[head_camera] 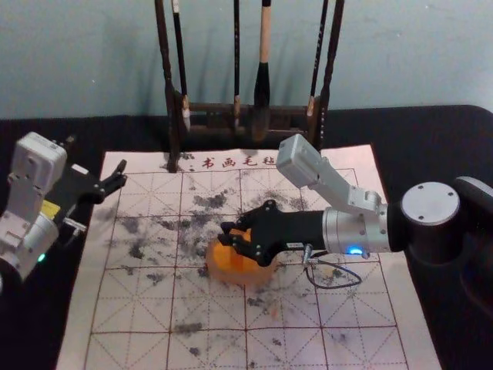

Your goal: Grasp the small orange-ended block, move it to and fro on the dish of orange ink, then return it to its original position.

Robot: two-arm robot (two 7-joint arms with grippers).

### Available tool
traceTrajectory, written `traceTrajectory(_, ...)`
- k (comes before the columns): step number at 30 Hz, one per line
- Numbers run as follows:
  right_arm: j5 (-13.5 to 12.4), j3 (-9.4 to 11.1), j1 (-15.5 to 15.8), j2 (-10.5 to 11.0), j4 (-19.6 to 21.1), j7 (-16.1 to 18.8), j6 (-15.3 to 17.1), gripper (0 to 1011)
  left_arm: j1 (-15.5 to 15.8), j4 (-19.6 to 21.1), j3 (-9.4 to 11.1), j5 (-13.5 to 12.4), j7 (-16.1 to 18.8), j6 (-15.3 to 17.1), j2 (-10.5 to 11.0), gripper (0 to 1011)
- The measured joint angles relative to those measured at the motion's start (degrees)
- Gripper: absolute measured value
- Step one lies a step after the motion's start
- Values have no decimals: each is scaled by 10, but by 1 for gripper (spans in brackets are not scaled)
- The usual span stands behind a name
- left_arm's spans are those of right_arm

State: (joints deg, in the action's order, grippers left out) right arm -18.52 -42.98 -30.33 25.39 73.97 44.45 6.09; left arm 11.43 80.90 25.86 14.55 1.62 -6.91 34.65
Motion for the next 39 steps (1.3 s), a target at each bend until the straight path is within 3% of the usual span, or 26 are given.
traceTrajectory(19,4,1,-22,-30,-46,-16,0,145,0,0,0,0,0,0,0,1001)
traceTrajectory(39,12,15,-11,-10,-29,-24,-1,145,0,0,0,0,0,0,0,1001)
